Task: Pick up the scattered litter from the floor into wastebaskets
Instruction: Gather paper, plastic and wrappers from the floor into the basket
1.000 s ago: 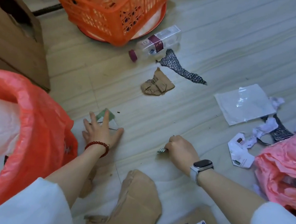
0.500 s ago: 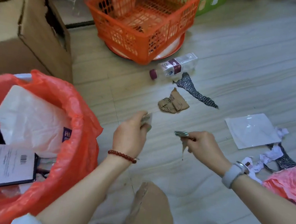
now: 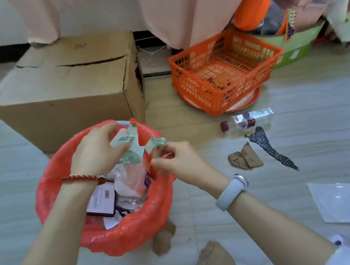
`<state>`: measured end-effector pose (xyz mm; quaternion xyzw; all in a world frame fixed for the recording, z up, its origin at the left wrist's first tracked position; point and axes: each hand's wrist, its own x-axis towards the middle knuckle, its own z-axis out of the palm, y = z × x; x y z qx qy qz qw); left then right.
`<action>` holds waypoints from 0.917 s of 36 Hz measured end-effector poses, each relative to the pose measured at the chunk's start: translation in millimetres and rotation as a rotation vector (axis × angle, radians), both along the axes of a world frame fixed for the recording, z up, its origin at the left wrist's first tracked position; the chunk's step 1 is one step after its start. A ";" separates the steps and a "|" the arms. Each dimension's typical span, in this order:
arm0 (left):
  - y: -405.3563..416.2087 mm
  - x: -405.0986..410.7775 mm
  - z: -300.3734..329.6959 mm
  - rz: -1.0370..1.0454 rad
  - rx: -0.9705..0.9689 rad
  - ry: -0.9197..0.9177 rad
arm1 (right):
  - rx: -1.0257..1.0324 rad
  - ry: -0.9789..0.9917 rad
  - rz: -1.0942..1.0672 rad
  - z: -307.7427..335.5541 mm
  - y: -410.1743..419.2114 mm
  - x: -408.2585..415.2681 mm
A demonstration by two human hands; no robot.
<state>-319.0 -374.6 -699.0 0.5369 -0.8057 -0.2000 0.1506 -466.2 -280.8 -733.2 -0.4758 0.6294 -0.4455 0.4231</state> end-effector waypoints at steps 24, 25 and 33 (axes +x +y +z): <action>62.7 -88.1 -82.1 -0.120 0.042 -0.192 | 0.281 -0.056 -0.642 -49.1 142.8 -141.3; 65.3 -87.8 -84.0 -0.113 0.048 -0.186 | 0.290 -0.046 -0.628 -55.1 141.6 -139.7; 90.8 -110.5 -87.4 -0.429 -0.030 -0.144 | 0.269 0.208 -0.403 -70.7 135.6 -126.9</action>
